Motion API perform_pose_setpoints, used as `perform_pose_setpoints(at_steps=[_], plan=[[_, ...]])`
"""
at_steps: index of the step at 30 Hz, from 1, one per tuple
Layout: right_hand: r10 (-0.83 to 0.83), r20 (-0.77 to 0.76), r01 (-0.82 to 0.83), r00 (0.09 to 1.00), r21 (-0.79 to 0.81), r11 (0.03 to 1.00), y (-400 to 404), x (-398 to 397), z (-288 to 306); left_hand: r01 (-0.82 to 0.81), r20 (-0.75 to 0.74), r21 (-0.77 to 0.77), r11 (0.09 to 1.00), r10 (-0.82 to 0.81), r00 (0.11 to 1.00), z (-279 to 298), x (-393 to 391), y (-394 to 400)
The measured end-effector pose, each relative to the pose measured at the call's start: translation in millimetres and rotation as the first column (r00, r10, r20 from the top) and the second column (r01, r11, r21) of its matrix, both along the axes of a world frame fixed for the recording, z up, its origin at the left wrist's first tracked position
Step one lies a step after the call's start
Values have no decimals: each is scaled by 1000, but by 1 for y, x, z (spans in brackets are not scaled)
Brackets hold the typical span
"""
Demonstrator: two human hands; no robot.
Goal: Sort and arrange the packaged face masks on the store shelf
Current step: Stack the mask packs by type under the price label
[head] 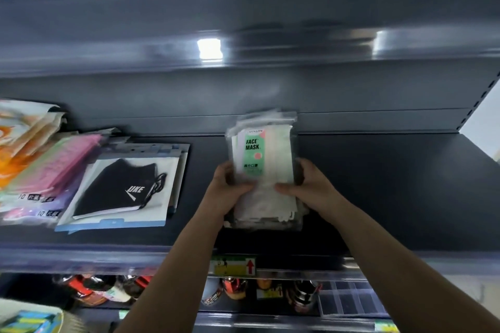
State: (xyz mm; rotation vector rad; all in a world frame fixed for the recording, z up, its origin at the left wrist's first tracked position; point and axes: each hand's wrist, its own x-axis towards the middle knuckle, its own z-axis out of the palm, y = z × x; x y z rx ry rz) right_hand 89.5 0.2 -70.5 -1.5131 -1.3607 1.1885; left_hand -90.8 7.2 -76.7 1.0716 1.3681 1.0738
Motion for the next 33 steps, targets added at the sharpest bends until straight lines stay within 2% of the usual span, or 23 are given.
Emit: perform_pose_setpoints(at_steps=[3,7,11,14,22,28,33], plan=[[45,-54,-40,997,98,994,-13,3,0,-22,79,23,999,20,997,9,1,-2],[60,15,-61,998,241,969,-24,6,18,10,111,214,977,-34,993,23,5,-8],[32,84,-56,996,302,952,-21,10,35,16,101,344,939,-54,993,31,8,-5],[19,65,-38,998,313,949,-23,13,39,32,76,412,910,-70,995,35,11,-10],[-27,-87,59,996,387,920,-41,2,31,54,79,466,883,-103,992,36,22,-22],[-72,-168,151,983,523,839,-45,0,46,6,154,595,804,-122,980,51,18,-31],[-1,-156,100,988,626,774,-40,-5,64,51,142,617,785,-175,974,69,26,-30]])
